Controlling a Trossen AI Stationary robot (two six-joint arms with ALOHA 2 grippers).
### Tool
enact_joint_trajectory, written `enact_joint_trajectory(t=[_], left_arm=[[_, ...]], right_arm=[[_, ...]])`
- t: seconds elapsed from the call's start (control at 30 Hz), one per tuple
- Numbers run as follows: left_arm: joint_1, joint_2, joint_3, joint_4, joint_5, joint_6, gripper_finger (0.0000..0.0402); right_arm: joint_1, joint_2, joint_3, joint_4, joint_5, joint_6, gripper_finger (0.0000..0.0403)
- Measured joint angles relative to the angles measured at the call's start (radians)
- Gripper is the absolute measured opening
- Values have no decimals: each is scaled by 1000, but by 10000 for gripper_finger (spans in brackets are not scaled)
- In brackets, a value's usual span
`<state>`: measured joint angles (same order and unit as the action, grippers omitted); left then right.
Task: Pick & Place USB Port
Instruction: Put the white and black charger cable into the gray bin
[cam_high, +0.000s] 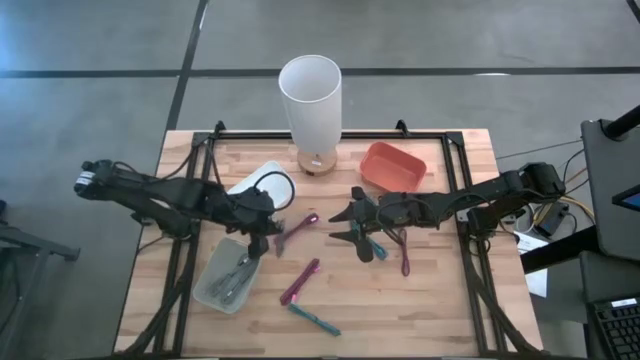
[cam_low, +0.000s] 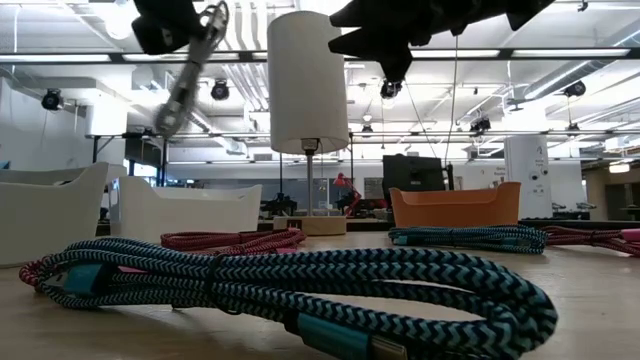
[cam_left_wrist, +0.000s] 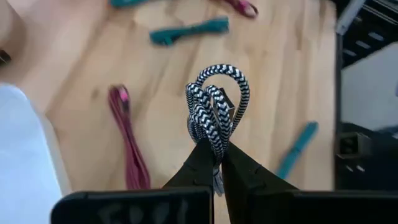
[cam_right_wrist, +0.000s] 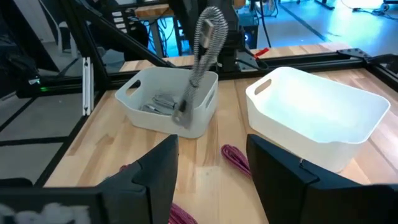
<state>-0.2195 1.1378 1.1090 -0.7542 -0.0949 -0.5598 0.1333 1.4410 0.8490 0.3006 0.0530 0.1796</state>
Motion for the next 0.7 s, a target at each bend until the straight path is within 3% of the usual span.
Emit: enact_joint_trajectory(t=[0.23, 0.7], left_arm=[[-29, 0, 3, -118, 132, -142, 9], [-239, -3, -24, -306, 139, -378, 9]], right_arm=[[0, 0, 0, -14, 1, 2, 187], [0, 0, 0, -16, 1, 3, 187]])
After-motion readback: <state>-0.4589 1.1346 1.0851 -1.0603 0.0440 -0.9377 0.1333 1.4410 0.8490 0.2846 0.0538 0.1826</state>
